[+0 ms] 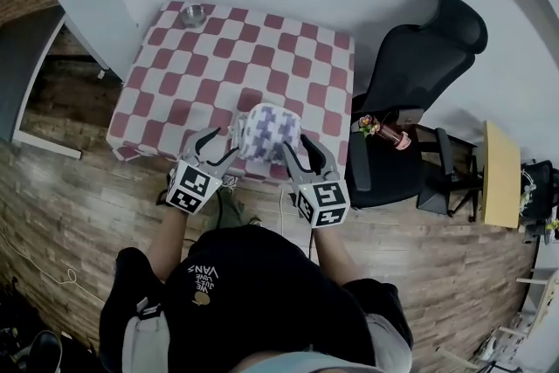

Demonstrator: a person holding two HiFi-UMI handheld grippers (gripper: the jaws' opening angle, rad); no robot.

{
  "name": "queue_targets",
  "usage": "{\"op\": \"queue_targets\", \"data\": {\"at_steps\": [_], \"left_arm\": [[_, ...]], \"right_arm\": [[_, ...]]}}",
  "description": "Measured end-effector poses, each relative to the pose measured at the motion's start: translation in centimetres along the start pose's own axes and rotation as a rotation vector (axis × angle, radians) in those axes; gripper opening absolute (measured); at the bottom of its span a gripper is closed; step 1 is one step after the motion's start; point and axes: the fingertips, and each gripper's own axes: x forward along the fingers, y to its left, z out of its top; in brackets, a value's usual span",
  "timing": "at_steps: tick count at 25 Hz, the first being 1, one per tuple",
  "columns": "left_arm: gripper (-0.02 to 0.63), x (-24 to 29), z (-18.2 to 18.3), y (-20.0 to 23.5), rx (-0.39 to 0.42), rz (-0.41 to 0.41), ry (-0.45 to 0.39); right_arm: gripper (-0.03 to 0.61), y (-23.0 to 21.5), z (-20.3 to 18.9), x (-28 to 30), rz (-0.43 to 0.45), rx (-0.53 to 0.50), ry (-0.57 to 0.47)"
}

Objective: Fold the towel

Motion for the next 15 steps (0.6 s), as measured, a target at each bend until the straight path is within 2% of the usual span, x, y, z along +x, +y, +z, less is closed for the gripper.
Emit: {"op": "queue_targets", "data": {"at_steps": [5,8,13,15], "left_arm": [[0.245,-1.6,2.9,-0.2,-0.038,0.053,-0.084],[0.231,-2.5,3.8,-0.7,-0.058,0.063,-0.114],[0.104,-4.2,4.4,-1.2,-0.052,0.112,-0.122],[0.069,-4.8,4.3,-1.4,-0.075,0.132,-0.121]], "right_arm": [[0.147,-1.3,1.1,-3.2,-0.058,0.016,-0.069],[0.091,-1.8,1.6,-4.7,-0.086,0.02,-0.096],[0.007,-2.0,2.5,-6.3,-0.107,0.01,-0.137],[0.006,-1.9,2.6,-6.8,-0.108,0.011,-0.144]]}}
